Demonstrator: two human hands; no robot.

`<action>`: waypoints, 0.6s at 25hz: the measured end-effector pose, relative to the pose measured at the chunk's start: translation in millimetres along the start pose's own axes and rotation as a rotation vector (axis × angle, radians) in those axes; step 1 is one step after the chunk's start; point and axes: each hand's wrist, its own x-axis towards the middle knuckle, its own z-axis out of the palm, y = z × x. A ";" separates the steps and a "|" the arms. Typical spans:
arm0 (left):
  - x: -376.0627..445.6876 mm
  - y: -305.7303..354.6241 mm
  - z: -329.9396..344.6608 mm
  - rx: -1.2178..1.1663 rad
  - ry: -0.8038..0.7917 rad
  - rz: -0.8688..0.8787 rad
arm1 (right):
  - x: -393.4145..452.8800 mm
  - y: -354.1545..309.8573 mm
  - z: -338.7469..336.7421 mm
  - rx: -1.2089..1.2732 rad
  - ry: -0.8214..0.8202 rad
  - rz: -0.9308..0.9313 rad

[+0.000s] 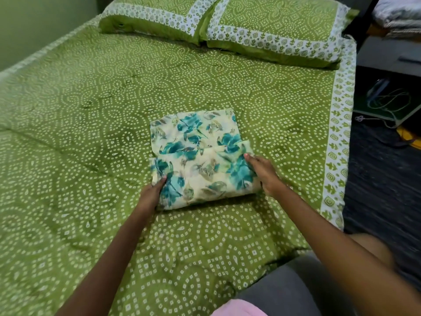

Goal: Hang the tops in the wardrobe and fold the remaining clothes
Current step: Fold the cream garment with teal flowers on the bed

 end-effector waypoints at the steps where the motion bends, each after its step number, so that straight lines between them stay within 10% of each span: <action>1: 9.0 -0.1 2.6 -0.017 0.027 -0.045 | 10.3 8.4 4.2 -0.018 0.020 0.044; 7: 13.2 -19.4 11.8 -0.025 0.119 0.056 | 16.3 45.8 11.2 -0.088 0.149 -0.018; 15: 4.2 -16.1 22.5 0.761 0.334 0.157 | 7.1 60.4 13.2 -0.379 0.337 -0.080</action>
